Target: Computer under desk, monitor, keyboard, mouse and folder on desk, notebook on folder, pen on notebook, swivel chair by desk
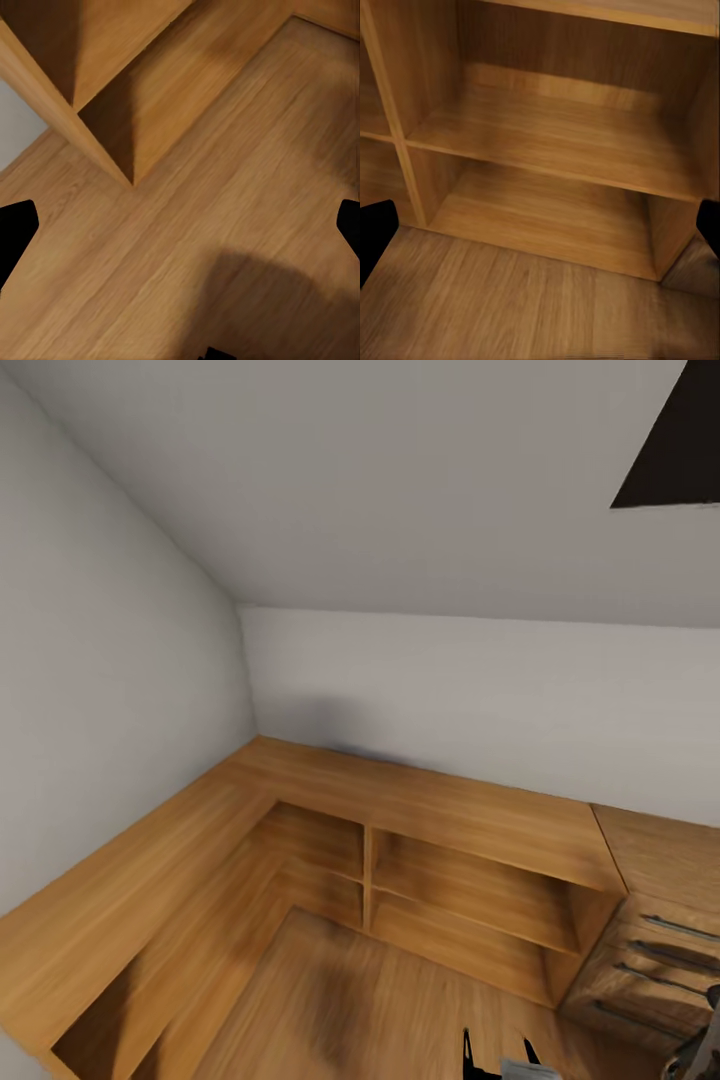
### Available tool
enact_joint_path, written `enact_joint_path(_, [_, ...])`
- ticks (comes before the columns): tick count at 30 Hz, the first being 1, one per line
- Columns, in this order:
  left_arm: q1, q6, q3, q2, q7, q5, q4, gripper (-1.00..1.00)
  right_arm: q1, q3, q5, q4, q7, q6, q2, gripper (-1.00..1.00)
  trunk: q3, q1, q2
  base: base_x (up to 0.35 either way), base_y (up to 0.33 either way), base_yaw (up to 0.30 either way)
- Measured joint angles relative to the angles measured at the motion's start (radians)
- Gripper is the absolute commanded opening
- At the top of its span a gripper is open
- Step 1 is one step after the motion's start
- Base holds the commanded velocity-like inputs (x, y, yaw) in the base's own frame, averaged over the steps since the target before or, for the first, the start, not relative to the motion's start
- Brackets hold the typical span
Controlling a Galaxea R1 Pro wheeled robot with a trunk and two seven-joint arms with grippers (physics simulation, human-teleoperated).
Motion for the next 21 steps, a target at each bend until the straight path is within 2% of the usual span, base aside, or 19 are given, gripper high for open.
enact_joint_path(12, [0.0,-0.001,0.0,0.001,0.0,0.0,0.0,1.0,0.0,0.001,0.0,0.0,0.002,0.0,-0.003,1.0,0.0,0.0,0.0,0.0,0.274,-0.3])
enact_joint_path(21, [0.0,0.001,0.0,0.001,0.0,0.0,0.0,1.0,0.0,0.001,0.0,0.0,0.002,0.0,-0.004,1.0,0.0,0.0,0.0,0.0,0.068,-0.3])
